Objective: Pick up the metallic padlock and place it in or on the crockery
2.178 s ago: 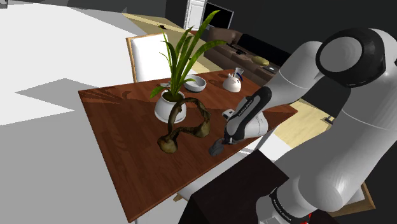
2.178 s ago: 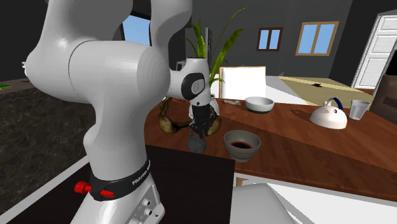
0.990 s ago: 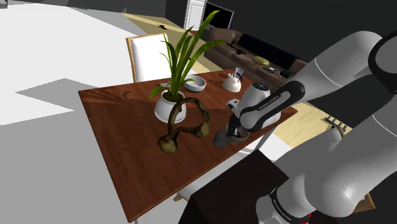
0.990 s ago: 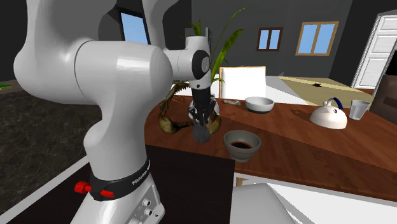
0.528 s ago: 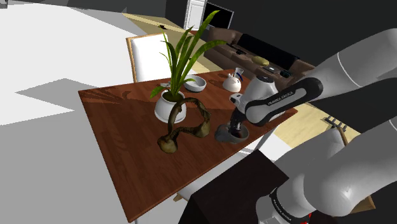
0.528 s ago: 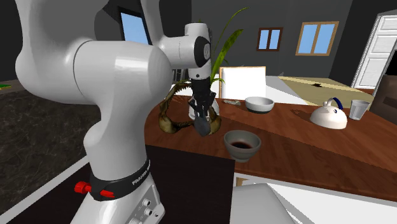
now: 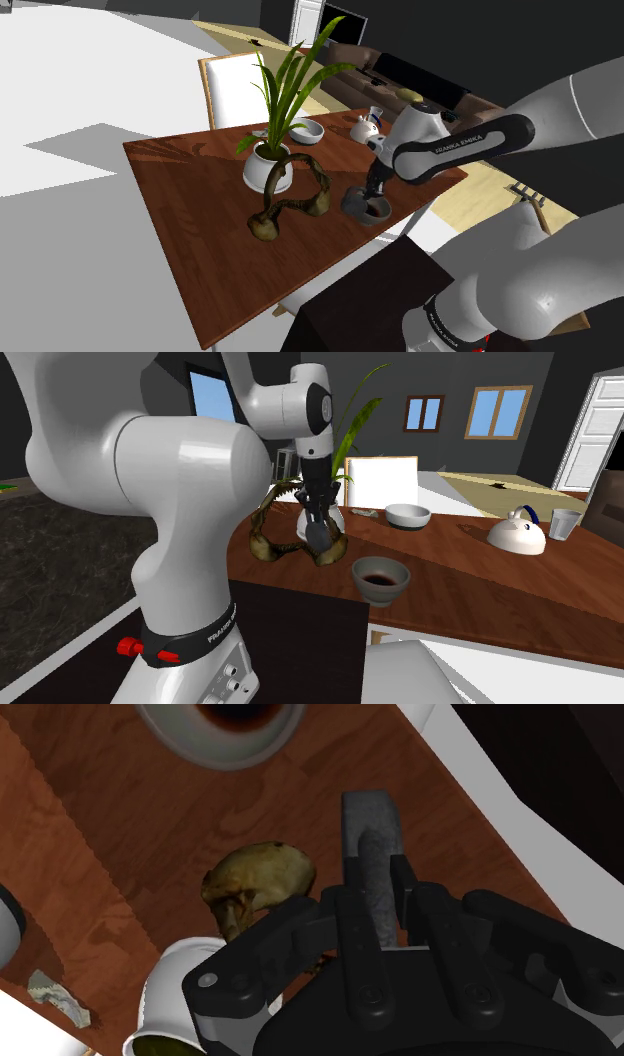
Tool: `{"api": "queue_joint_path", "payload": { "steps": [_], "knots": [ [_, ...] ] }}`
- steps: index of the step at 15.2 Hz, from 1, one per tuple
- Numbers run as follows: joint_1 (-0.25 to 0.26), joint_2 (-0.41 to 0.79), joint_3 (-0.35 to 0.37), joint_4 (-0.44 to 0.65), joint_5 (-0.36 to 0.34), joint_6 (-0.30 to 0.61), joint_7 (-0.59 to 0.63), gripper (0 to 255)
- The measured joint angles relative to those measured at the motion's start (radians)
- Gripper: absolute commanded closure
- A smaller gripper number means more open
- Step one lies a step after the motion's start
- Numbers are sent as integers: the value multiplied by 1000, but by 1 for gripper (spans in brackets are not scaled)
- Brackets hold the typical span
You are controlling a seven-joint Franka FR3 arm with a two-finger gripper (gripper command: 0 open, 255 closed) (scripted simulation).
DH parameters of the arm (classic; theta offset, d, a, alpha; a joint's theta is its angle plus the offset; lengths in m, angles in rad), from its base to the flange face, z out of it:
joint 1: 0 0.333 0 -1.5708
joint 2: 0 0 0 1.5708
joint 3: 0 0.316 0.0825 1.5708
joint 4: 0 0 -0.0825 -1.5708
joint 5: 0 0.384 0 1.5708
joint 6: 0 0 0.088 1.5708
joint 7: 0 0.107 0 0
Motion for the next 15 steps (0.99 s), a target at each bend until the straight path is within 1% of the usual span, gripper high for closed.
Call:
{"api": "queue_joint_path", "payload": {
  "steps": [4, 6, 8, 11, 15],
  "knots": [
    [-5, -57, 12, 16, -1, -73, 1, 255],
    [-12, -52, -11, 39, 2, -87, -34, 255],
    [-23, -45, -48, 74, 6, -108, -89, 255],
    [-32, -4, -115, 128, 23, -111, -181, 255],
    [-28, 62, -202, 238, 76, -146, -317, 255]
  ]
}}
